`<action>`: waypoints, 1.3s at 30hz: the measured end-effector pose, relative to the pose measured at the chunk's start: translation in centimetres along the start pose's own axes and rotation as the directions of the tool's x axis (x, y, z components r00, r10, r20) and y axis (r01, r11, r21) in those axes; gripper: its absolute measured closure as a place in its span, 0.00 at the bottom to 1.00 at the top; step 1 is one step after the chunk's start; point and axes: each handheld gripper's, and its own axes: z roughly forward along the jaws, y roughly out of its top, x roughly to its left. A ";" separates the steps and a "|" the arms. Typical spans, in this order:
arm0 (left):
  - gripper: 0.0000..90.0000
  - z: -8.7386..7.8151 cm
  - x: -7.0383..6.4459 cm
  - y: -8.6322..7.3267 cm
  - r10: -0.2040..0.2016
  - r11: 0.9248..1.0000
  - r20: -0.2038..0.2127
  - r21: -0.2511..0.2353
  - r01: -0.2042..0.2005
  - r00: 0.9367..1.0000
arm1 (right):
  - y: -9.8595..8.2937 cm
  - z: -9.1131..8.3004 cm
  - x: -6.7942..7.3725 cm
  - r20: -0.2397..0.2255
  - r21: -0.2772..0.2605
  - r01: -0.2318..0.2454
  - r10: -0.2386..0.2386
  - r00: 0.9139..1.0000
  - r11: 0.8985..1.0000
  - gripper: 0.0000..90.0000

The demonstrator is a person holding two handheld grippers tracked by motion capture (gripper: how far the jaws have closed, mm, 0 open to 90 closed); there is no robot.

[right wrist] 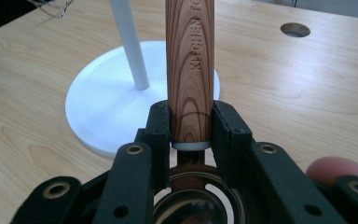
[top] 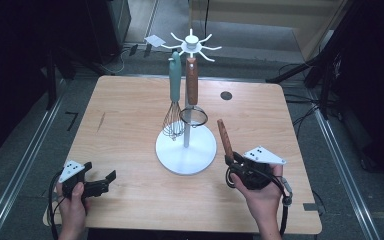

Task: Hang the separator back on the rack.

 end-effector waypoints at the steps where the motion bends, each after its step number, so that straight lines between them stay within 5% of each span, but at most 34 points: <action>1: 0.00 0.0 0.0 0.0 0.001 1.000 0.000 -0.001 -0.001 1.000 | 0.1 -0.1 0.0 0.000 -0.006 -0.002 0.002 1.000 1.000 0.79; 39: 0.00 0.0 0.0 0.0 0.001 1.000 -0.002 0.003 -0.001 1.000 | 3.6 -2.2 0.7 0.001 -0.166 0.029 -0.029 1.000 0.986 0.79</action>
